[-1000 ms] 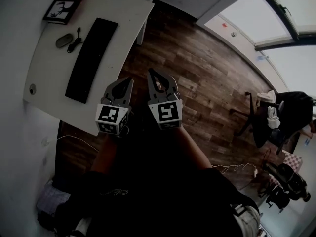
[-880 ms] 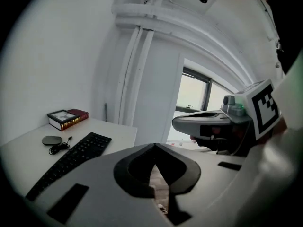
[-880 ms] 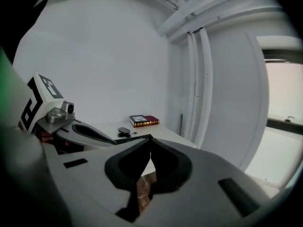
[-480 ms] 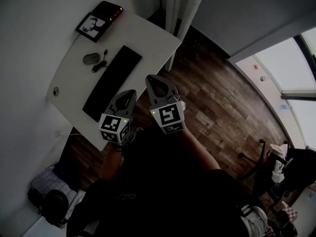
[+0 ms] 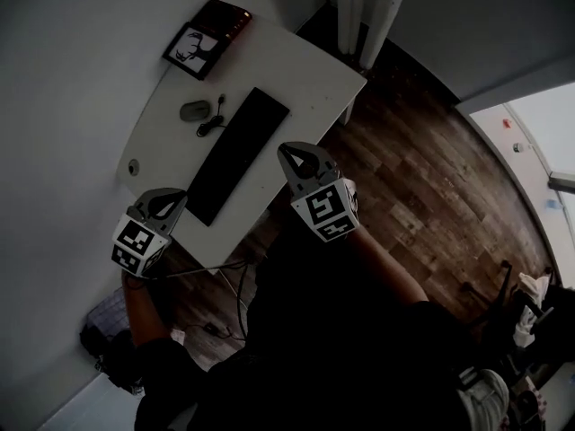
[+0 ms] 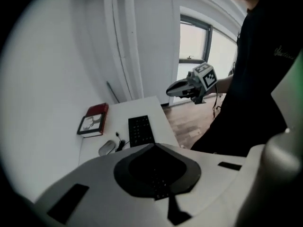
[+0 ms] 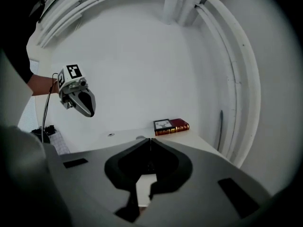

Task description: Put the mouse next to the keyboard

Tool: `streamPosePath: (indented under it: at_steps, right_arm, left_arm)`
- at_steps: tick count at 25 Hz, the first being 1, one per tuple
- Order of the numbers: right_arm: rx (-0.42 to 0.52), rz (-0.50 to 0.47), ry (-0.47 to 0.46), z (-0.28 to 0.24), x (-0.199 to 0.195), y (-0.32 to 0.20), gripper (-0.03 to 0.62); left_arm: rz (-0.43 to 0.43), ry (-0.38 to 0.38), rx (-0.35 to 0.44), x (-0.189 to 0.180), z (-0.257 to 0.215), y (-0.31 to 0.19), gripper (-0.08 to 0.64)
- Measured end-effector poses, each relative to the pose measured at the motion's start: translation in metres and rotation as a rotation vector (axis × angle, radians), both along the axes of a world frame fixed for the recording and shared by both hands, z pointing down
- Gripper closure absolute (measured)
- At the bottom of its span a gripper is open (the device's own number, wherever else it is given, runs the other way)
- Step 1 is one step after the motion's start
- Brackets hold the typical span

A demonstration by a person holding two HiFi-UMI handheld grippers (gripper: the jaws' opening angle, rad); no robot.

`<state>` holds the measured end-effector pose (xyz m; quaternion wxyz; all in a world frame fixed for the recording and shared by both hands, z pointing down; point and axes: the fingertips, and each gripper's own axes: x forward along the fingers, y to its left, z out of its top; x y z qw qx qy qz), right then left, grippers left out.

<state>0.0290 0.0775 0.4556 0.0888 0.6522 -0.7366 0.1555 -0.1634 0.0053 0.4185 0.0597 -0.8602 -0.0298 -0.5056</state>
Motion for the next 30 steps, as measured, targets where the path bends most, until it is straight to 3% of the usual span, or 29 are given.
streamPosePath:
  at_steps: [3,5,11,16,21,22,24,26,30]
  right_arm:
    - [-0.03,-0.01,0.021,0.009,0.002,-0.013,0.571]
    - [-0.067,-0.01,0.049,0.011,0.006,-0.021,0.571]
    - [-0.118,-0.005,0.095,0.012,0.009,-0.054,0.571]
    - [-0.185,-0.083,0.078,0.04,-0.023,-0.079,0.571]
    - [-0.239,-0.106,0.067,0.055,-0.043,-0.099,0.571]
    - [-0.248,-0.107,0.066,0.057,-0.047,-0.103,0.571]
    - [-0.264,-0.107,0.06,0.061,-0.052,-0.109,0.571]
    - [-0.278,-0.107,0.056,0.064,-0.056,-0.115,0.571]
    - [-0.303,-0.111,0.068,0.066,-0.061,-0.122,0.571]
  left_arm:
    - [0.042,-0.13,0.026,-0.014,0.031,-0.035,0.558]
    - [0.074,-0.172,0.044,-0.011,0.053,-0.054,0.557]
    - [0.206,-0.22,0.066,0.014,0.098,-0.116,0.558]
    - [0.285,-0.255,0.066,0.031,0.134,-0.157,0.557]
    - [0.347,-0.266,0.123,0.048,0.162,-0.204,0.555]
    - [0.357,-0.271,0.123,0.051,0.169,-0.211,0.54]
    - [0.373,-0.307,0.098,0.055,0.184,-0.22,0.351]
    - [0.4,-0.345,0.084,0.057,0.197,-0.227,0.244]
    - [0.475,-0.397,0.087,0.062,0.22,-0.24,0.183]
